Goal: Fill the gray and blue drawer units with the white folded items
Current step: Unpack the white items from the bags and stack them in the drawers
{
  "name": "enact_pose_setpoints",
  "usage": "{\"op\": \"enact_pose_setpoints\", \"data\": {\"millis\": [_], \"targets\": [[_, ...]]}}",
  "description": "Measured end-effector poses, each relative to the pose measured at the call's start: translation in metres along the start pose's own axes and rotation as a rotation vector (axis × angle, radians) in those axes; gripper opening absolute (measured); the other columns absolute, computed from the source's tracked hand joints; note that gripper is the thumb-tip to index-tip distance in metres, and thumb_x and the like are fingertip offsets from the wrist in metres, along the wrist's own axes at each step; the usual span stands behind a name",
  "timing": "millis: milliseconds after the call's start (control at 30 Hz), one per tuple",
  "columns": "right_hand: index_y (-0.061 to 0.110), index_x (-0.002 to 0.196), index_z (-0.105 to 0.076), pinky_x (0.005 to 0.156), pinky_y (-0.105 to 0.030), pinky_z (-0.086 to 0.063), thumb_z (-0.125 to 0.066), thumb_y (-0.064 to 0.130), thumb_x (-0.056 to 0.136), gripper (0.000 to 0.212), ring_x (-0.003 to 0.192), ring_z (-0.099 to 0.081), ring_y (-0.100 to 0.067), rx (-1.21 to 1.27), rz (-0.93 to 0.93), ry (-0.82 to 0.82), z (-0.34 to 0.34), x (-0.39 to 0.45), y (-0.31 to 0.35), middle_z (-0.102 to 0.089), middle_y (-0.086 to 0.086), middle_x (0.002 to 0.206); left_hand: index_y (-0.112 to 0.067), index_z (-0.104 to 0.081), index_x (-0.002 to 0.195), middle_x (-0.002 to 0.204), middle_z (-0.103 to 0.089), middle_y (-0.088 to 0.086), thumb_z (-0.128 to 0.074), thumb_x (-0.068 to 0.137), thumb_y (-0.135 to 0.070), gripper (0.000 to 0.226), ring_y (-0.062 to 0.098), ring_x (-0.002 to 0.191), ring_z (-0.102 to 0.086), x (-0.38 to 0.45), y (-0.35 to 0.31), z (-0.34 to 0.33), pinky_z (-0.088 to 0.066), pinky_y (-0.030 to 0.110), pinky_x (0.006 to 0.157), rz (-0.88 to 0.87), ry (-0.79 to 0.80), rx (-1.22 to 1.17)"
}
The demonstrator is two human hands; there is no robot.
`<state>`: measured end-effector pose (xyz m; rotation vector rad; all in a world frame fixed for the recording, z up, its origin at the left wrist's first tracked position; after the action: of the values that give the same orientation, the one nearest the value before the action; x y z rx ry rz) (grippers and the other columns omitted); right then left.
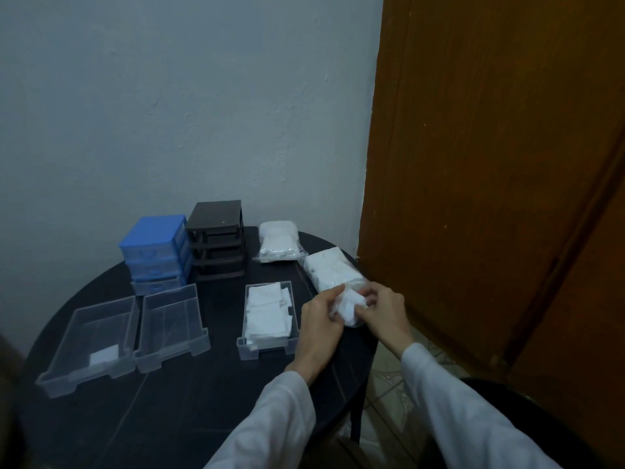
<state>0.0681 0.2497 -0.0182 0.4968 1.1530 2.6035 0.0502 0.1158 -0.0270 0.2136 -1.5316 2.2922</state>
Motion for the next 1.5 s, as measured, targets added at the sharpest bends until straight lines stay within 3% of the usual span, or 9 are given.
{"op": "enact_pose_setpoints", "data": {"millis": [200,333,500,700,833,967,1100,1267,1500], "targets": [[0.009,0.105,-0.062,0.058,-0.011,-0.041,-0.063,0.003,0.079,0.026,0.082,-0.057,-0.013,0.021,-0.008,0.006,0.019,-0.002,-0.008,-0.063,-0.005,0.096,-0.012,-0.057,0.125,0.114,-0.060,-0.004,-0.055,0.084,0.005,0.045,0.000,0.100,-0.052,-0.001,-0.010,-0.001,-0.036,-0.005,0.080,-0.036,0.021,0.006],[0.011,0.102,-0.063,0.058,-0.011,-0.040,-0.062,0.006,0.082,0.020,0.079,-0.054,-0.009,0.031,0.031,0.008,0.037,-0.002,-0.001,-0.061,-0.003,0.093,-0.014,-0.059,0.120,0.117,-0.059,-0.002,-0.052,0.082,0.007,0.044,0.009,0.108,-0.056,-0.003,-0.014,-0.003,-0.043,0.012,0.092,-0.042,0.029,0.027],[0.010,0.103,-0.062,0.060,-0.017,-0.046,-0.060,0.009,0.085,0.018,0.078,-0.060,-0.013,0.162,0.008,0.010,0.057,0.000,0.013,-0.063,-0.004,0.086,-0.015,-0.061,0.115,0.140,-0.043,0.002,-0.055,0.087,-0.001,0.031,0.013,0.131,-0.038,-0.005,-0.031,0.003,-0.027,0.023,0.108,-0.107,-0.040,0.075],[0.012,0.102,-0.058,0.061,-0.021,-0.051,-0.059,0.009,0.086,0.016,0.082,-0.062,-0.013,0.298,0.002,0.061,0.066,0.005,0.046,-0.064,-0.003,0.090,-0.020,-0.061,0.103,0.110,-0.055,-0.004,-0.056,0.091,-0.011,0.016,0.001,0.101,-0.052,-0.014,-0.081,0.037,-0.041,0.008,0.080,-0.389,-0.190,-0.009],[0.013,0.101,-0.054,0.067,-0.030,-0.053,-0.061,0.011,0.085,0.017,0.084,-0.062,-0.021,0.340,0.003,0.069,0.068,0.010,0.070,-0.063,-0.007,0.093,-0.019,-0.062,0.102,0.104,-0.059,-0.004,-0.056,0.092,-0.014,0.013,0.003,0.098,-0.055,-0.011,-0.099,0.052,-0.043,0.011,0.080,-0.481,-0.160,-0.018],[0.012,0.098,-0.050,0.062,-0.019,-0.045,-0.059,0.012,0.088,0.014,0.077,-0.055,-0.012,0.392,0.021,0.133,0.066,0.016,0.100,-0.056,-0.003,0.086,-0.021,-0.062,0.101,0.102,-0.061,-0.006,-0.061,0.088,-0.010,0.017,0.003,0.098,-0.056,0.001,-0.105,0.066,-0.046,0.015,0.085,-0.485,-0.141,-0.001],[0.008,0.095,-0.055,0.066,-0.020,-0.045,-0.054,0.018,0.092,0.010,0.077,-0.056,-0.012,0.524,0.053,0.218,0.064,0.020,0.130,-0.057,-0.003,0.084,-0.014,-0.064,0.100,0.101,-0.063,-0.003,-0.065,0.086,-0.012,0.014,0.007,0.092,-0.061,0.014,-0.115,0.091,-0.051,0.017,0.079,-0.466,-0.215,-0.079],[0.012,0.095,-0.059,0.082,-0.027,-0.045,-0.054,0.018,0.090,0.009,0.094,-0.057,-0.012,0.692,0.119,0.332,0.052,0.016,0.158,-0.061,-0.001,0.095,-0.008,-0.064,0.099,0.098,-0.064,-0.001,-0.067,0.084,-0.012,0.016,0.005,0.092,-0.061,0.021,-0.126,0.122,-0.049,0.013,0.078,-0.459,-0.338,-0.152],[0.010,0.108,-0.064,0.080,-0.018,-0.052,-0.069,0.010,0.079,0.029,0.096,-0.066,-0.008,0.728,0.298,0.292,0.032,0.006,0.170,-0.070,0.000,0.101,-0.015,-0.066,0.093,0.093,-0.067,0.001,-0.072,0.079,-0.010,0.016,0.008,0.088,-0.064,0.024,-0.107,0.142,-0.053,0.020,0.075,-0.346,-0.392,-0.319]]}}
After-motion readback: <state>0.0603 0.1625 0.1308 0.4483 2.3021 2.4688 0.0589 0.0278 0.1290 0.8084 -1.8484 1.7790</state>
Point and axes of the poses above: each hand's wrist, its own x-axis towards the middle knuckle, its own z-axis out of the back of the hand, y = z × x, the point moved 8 cm from there along x, towards the middle knuckle
